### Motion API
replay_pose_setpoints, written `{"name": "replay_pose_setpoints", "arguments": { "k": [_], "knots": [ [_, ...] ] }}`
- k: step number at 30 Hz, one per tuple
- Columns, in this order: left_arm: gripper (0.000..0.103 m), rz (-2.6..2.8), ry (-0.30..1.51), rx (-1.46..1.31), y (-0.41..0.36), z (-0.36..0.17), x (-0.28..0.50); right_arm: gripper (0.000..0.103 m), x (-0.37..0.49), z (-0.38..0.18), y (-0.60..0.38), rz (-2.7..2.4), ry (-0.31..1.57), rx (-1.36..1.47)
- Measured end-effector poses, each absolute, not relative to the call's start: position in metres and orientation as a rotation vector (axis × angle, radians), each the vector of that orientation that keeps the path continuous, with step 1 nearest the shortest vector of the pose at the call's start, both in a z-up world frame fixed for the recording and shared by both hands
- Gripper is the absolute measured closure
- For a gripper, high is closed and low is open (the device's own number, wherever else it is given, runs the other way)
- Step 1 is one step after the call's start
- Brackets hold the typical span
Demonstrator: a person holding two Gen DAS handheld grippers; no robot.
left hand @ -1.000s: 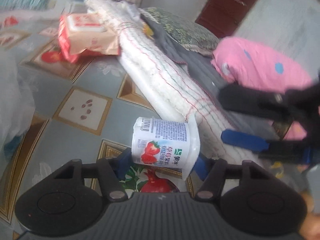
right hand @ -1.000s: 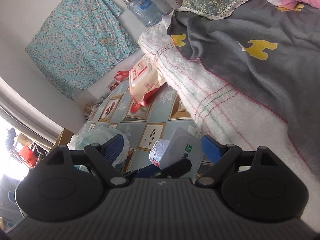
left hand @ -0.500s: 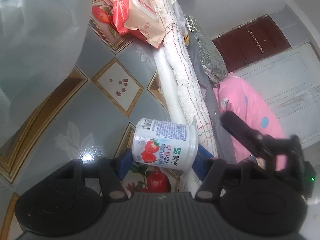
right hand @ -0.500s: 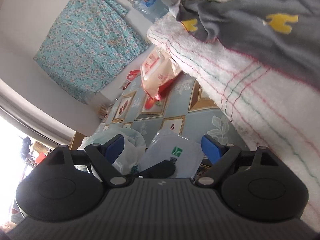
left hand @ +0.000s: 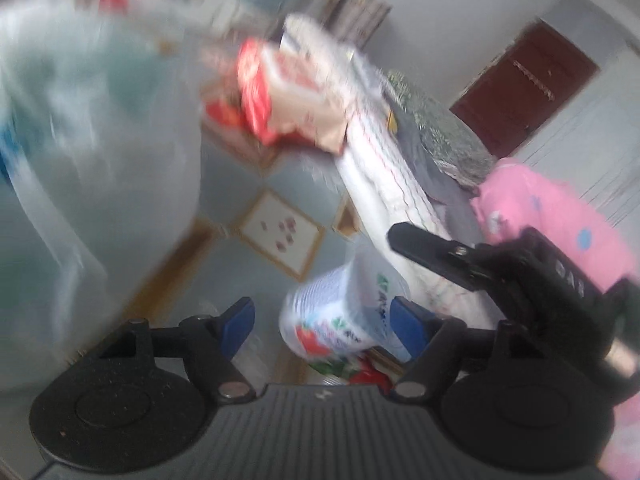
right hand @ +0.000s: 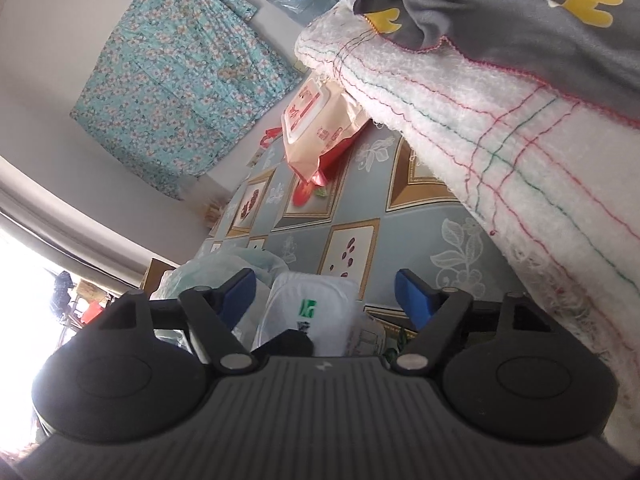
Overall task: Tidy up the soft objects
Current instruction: 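Close the right tool on the white yogurt cup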
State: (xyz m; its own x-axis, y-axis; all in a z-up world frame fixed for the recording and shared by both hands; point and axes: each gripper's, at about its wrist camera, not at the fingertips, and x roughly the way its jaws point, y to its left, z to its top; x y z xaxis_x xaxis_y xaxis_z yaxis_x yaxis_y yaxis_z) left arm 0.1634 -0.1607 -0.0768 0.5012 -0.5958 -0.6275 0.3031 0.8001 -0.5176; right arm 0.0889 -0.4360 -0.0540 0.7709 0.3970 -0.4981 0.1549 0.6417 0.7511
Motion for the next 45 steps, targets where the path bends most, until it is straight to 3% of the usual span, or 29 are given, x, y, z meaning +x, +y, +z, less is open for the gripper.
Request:
{"name": "replay_pose_setpoints", "arguments": {
  "k": [4, 8, 14, 21, 29, 45],
  "knots": [
    [0.022, -0.573, 0.828, -0.254, -0.168, -0.069, 0.153, 0.044, 0.094, -0.058, -0.435, 0.164, 0.705, 0.885],
    [0.013, -0.583, 0.798, -0.154, -0.178, -0.067, 0.145, 0.049, 0.096, -0.059, -0.437, 0.173, 0.709, 0.883],
    [0.012, -0.572, 0.764, 0.030, -0.199, -0.073, 0.138, 0.057, 0.098, -0.062, -0.436, 0.203, 0.724, 0.878],
    [0.018, -0.549, 0.724, 0.127, -0.212, -0.077, 0.140, 0.067, 0.102, -0.065, -0.436, 0.238, 0.737, 0.878],
    [0.037, -0.590, 0.700, 0.121, -0.219, -0.077, 0.140, 0.072, 0.105, -0.067, -0.436, 0.268, 0.741, 0.899],
    [0.039, -0.570, 0.684, 0.121, -0.217, -0.067, 0.128, 0.073, 0.094, -0.056, -0.433, 0.275, 0.740, 0.878]
  ]
}}
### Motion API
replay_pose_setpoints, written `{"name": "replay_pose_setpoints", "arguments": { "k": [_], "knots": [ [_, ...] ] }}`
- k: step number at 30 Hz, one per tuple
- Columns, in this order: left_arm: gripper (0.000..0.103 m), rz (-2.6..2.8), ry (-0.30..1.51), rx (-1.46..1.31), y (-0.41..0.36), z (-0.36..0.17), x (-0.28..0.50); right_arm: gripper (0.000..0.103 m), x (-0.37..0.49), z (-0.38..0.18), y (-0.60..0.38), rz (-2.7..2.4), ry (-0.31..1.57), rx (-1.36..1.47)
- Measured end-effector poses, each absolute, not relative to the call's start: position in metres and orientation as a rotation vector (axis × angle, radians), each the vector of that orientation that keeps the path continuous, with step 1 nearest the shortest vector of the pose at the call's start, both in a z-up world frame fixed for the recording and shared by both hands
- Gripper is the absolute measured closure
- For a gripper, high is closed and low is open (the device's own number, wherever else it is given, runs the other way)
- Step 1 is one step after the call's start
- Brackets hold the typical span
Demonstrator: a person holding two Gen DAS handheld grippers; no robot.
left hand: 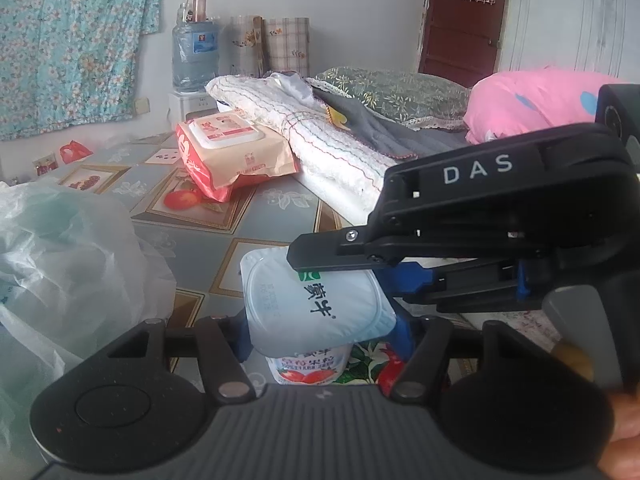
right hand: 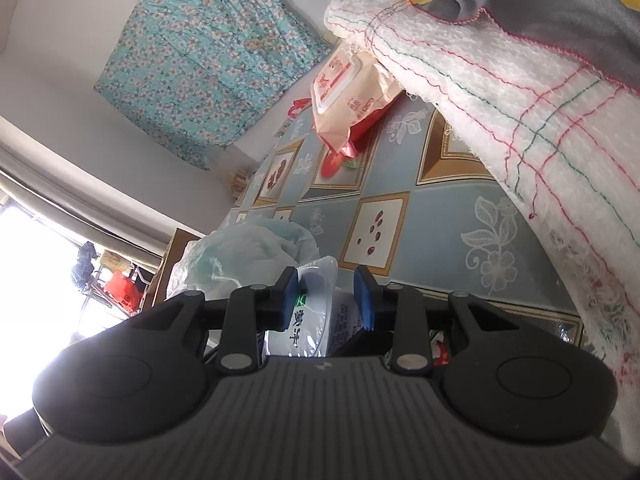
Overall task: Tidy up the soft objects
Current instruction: 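Close the right tool on the white yogurt cup, then lift the yogurt cup with the right tool and carry it to the box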
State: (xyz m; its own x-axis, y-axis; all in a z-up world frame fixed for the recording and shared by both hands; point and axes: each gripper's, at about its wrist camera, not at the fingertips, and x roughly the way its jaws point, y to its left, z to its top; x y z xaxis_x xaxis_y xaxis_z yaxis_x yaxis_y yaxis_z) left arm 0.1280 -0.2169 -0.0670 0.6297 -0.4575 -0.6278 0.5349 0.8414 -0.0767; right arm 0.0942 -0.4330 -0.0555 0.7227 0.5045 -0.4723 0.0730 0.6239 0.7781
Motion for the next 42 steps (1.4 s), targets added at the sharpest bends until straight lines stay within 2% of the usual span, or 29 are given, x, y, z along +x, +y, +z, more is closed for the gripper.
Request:
{"name": "replay_pose_setpoints", "arguments": {
  "k": [18, 24, 34, 42],
  "knots": [
    [0.039, -0.566, 0.628, 0.107, -0.203, -0.044, 0.102, 0.072, 0.066, -0.024, -0.420, 0.300, 0.700, 0.829],
    [0.039, -0.516, 0.556, 0.093, -0.178, -0.012, 0.086, 0.072, 0.062, 0.011, -0.396, 0.375, 0.671, 0.773],
    [0.040, -0.218, 0.460, 0.087, -0.051, 0.065, 0.074, 0.070, 0.105, 0.095, -0.251, 0.758, 0.703, 0.595],
    [0.040, -0.005, 0.649, -0.081, 0.093, 0.082, 0.105, 0.068, 0.162, 0.108, -0.074, 0.995, 0.941, 0.460]
  ]
}}
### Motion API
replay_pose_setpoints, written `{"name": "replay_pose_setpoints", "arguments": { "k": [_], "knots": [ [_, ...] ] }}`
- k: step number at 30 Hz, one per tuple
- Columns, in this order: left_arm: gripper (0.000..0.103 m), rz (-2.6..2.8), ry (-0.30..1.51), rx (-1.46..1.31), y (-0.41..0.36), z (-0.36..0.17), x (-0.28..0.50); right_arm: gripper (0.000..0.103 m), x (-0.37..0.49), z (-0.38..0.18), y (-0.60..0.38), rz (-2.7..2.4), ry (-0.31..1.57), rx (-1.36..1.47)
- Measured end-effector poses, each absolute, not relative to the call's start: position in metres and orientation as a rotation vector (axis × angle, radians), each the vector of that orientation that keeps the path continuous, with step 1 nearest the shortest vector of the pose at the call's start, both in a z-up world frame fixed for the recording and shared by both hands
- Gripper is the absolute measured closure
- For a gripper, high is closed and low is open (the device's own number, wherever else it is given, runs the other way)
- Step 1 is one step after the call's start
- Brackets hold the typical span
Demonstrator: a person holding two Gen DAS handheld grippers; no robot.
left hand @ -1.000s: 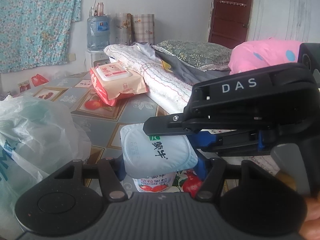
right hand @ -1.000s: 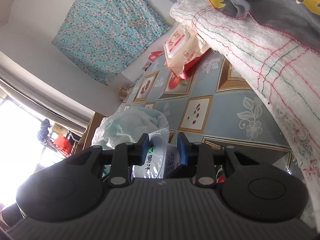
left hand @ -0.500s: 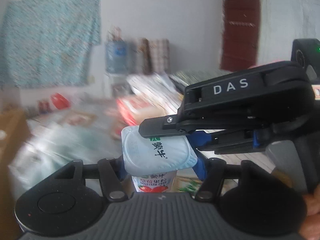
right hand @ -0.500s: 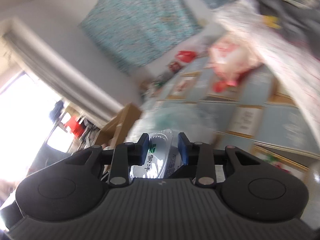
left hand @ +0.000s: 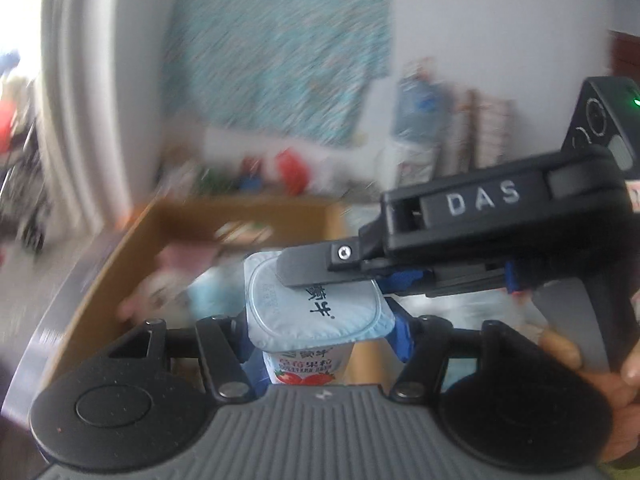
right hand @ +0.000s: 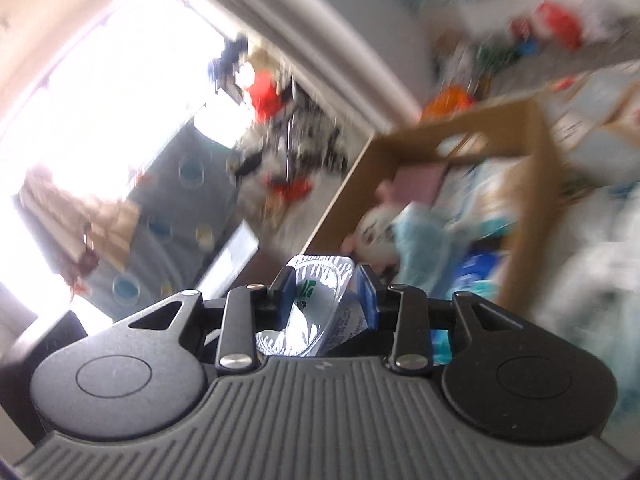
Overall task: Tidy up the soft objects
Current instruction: 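Lift the yogurt cup with the right tool and carry it to the box, then lower the yogurt cup into the box and open the right tool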
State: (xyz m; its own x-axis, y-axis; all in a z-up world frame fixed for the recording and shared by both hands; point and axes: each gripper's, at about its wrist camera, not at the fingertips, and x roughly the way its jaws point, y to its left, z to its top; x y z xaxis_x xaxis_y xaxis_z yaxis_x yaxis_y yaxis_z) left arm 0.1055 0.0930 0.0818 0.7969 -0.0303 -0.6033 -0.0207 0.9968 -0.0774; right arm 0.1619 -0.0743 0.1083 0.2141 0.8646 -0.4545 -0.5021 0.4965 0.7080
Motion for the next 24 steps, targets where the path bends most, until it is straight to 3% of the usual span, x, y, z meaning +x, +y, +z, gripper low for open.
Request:
{"name": "replay_pose_setpoints", "arguments": {
  "k": [8, 15, 19, 24],
  "knots": [
    [0.040, 0.103, 0.892, -0.213, 0.184, 0.032, 0.155, 0.066, 0.211, 0.052, 0.038, 0.962, 1.242, 0.407],
    [0.039, 0.145, 0.955, -0.256, 0.218, 0.009, 0.171, 0.066, 0.242, 0.023, 0.070, 0.927, 1.311, 0.400],
    [0.025, 0.162, 0.999, -0.285, 0.226, -0.006, 0.178, 0.066, 0.246, 0.007, 0.078, 0.910, 1.332, 0.367],
    [0.024, 0.154, 1.029, -0.305, 0.229, -0.006, 0.177, 0.066, 0.246, -0.003, 0.084, 0.905, 1.358, 0.358]
  ]
}}
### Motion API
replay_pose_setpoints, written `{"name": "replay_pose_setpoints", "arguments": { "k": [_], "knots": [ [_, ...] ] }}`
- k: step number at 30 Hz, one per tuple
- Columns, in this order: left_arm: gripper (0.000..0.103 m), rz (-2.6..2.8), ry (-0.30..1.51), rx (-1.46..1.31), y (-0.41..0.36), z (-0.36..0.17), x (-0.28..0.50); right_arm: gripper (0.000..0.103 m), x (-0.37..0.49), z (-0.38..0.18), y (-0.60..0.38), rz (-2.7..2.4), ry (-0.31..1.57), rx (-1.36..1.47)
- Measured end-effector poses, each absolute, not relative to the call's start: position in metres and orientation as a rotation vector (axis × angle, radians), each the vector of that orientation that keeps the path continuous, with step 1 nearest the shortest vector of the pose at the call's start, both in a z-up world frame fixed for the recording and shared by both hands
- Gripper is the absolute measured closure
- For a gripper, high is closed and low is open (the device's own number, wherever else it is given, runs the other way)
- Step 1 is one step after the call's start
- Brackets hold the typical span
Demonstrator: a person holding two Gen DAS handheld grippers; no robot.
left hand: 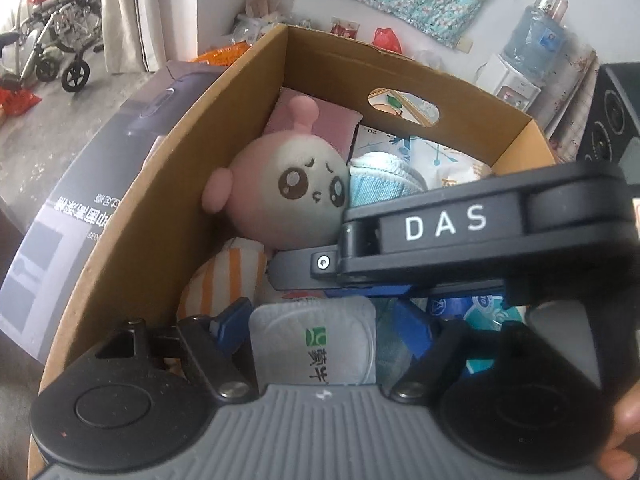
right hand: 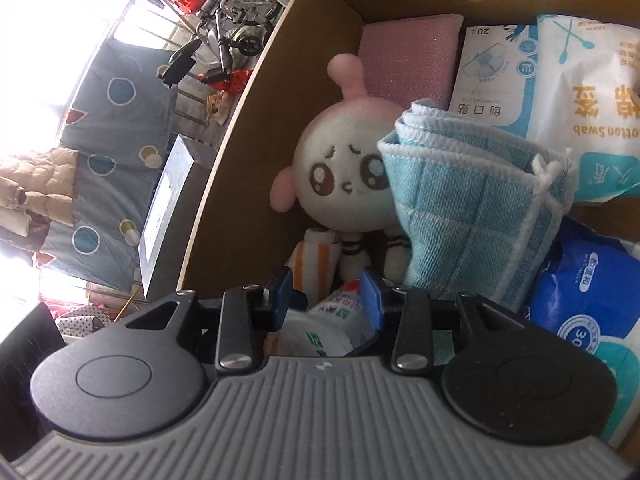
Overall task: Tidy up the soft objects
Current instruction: 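Lower the yogurt cup into the box and open the right tool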
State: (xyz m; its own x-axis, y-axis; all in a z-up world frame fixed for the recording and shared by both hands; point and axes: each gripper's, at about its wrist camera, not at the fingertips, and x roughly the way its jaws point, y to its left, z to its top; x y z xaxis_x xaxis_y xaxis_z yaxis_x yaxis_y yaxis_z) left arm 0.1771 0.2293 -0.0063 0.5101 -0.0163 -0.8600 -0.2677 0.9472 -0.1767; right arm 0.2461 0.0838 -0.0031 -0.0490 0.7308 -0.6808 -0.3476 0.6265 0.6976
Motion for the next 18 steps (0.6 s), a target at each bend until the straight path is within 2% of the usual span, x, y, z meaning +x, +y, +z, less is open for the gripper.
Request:
{"name": "replay_pose_setpoints", "arguments": {
  "k": [10, 12, 16, 18],
  "knots": [
    [0.023, 0.167, 1.068, -0.374, 0.236, -0.011, 0.179, 0.063, 0.243, 0.000, 0.085, 0.885, 1.362, 0.356],
    [0.026, 0.171, 1.078, -0.383, 0.238, -0.014, 0.179, 0.062, 0.242, -0.001, 0.082, 0.882, 1.367, 0.364],
    [0.041, 0.164, 1.106, -0.386, 0.238, -0.016, 0.182, 0.057, 0.245, -0.008, 0.080, 0.877, 1.396, 0.379],
    [0.040, 0.163, 1.110, -0.379, 0.237, -0.017, 0.183, 0.053, 0.246, -0.010, 0.080, 0.875, 1.409, 0.393]
  ]
}}
